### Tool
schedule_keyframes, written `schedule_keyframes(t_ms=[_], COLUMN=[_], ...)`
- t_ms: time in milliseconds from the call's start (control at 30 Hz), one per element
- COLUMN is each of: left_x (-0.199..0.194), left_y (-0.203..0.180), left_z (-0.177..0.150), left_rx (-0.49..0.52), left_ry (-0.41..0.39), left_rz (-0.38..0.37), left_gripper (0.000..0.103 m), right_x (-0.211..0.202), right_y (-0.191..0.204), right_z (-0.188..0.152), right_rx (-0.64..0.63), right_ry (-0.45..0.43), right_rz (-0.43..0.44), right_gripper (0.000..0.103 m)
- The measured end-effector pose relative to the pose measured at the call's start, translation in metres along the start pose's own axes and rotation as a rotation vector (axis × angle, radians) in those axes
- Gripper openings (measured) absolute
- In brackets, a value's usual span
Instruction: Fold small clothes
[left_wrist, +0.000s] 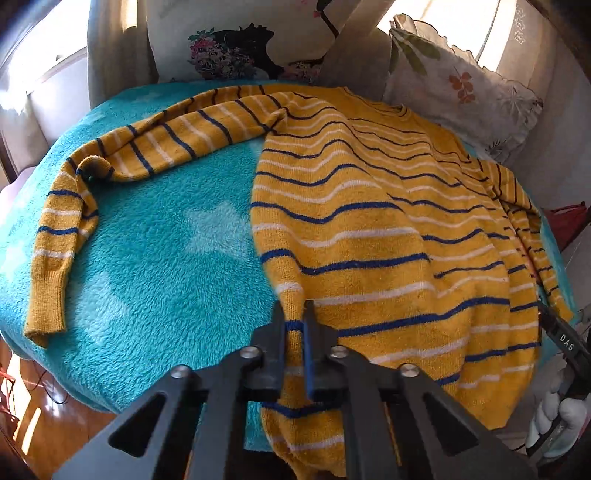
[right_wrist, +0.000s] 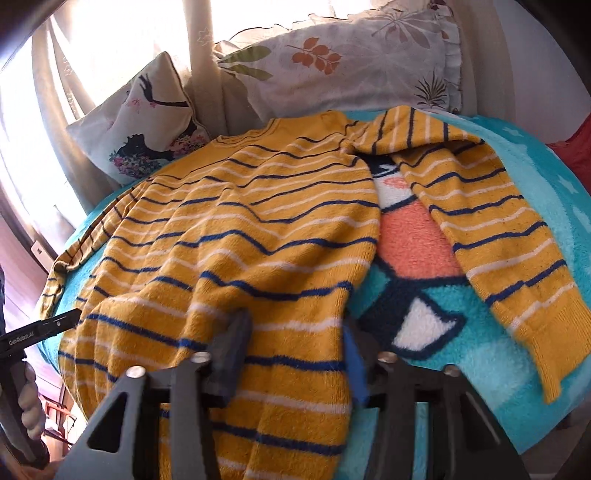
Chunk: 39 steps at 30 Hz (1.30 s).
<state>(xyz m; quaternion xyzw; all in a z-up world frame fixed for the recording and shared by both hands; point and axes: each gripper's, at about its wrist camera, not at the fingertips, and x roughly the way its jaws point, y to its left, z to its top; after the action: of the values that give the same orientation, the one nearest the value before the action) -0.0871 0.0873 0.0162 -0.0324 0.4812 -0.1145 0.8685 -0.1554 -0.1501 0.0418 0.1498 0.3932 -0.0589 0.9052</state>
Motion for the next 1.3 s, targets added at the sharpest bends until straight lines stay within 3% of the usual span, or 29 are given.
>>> schedule_keyframes(t_ms=[133, 300, 400, 467, 567, 633, 733, 833, 867, 900, 933, 1000, 1033, 1167, 1200, 1267, 1300], left_x=[-0.03, -0.031, -0.028, -0.033, -0.046, -0.054, -0.058, -0.056, -0.055, -0.054, -0.053, -0.053, -0.052, -0.054, -0.054, -0.051, -0.048], left_y=[0.024, 0.042, 0.042, 0.043, 0.048, 0.051, 0.05, 0.036, 0.031, 0.025, 0.019, 0.01, 0.006, -0.001, -0.001, -0.001, -0.001], left_z=[0.0, -0.012, -0.02, -0.022, -0.023, -0.021, -0.015, -0.008, -0.005, -0.003, 0.0, 0.006, 0.009, 0.02, 0.022, 0.025, 0.025], left_rx=[-0.042, -0.082, -0.072, -0.074, -0.089, -0.102, -0.112, -0.087, -0.075, -0.065, -0.057, -0.04, -0.033, -0.035, -0.045, -0.06, -0.061], left_ry=[-0.035, 0.022, 0.021, -0.002, -0.049, -0.077, -0.097, -0.1, -0.101, -0.103, -0.105, -0.108, -0.113, -0.149, -0.154, -0.153, -0.147], left_rz=[0.037, 0.014, 0.037, 0.041, 0.055, 0.061, 0.051, 0.027, 0.025, 0.021, 0.014, 0.002, -0.002, -0.018, -0.025, -0.04, -0.043], left_gripper=[0.007, 0.009, 0.015, 0.025, 0.035, 0.036, 0.04, 0.04, 0.04, 0.04, 0.04, 0.041, 0.041, 0.041, 0.041, 0.046, 0.047], right_x=[-0.029, -0.049, -0.051, -0.061, -0.08, -0.091, -0.09, -0.072, -0.065, -0.06, -0.056, -0.055, -0.062, -0.112, -0.122, -0.14, -0.147], right_y=[-0.024, -0.054, -0.056, -0.06, -0.082, -0.102, -0.129, -0.149, -0.152, -0.152, -0.15, -0.151, -0.152, -0.164, -0.167, -0.178, -0.185], right_z=[-0.001, -0.018, -0.021, -0.016, -0.006, -0.002, 0.001, 0.001, 0.001, 0.001, 0.005, 0.019, 0.03, 0.079, 0.085, 0.089, 0.086], right_rx=[0.094, 0.174, 0.174, 0.174, 0.193, 0.233, 0.282, 0.317, 0.311, 0.293, 0.258, 0.194, 0.139, -0.06, -0.07, -0.02, 0.031], right_ry=[-0.02, 0.012, 0.002, -0.026, -0.093, -0.131, -0.139, -0.1, -0.083, -0.075, -0.069, -0.044, -0.068, -0.319, -0.37, -0.416, -0.415], right_rz=[0.037, 0.011, 0.029, 0.005, -0.102, -0.214, -0.342, -0.332, -0.304, -0.276, -0.26, -0.27, -0.336, -0.851, -0.921, -0.949, -0.921], right_gripper=[0.009, 0.009, 0.014, 0.014, 0.029, 0.053, 0.063, 0.063, 0.061, 0.037, 0.005, 0.005, 0.005, 0.005, 0.007, 0.032, 0.049])
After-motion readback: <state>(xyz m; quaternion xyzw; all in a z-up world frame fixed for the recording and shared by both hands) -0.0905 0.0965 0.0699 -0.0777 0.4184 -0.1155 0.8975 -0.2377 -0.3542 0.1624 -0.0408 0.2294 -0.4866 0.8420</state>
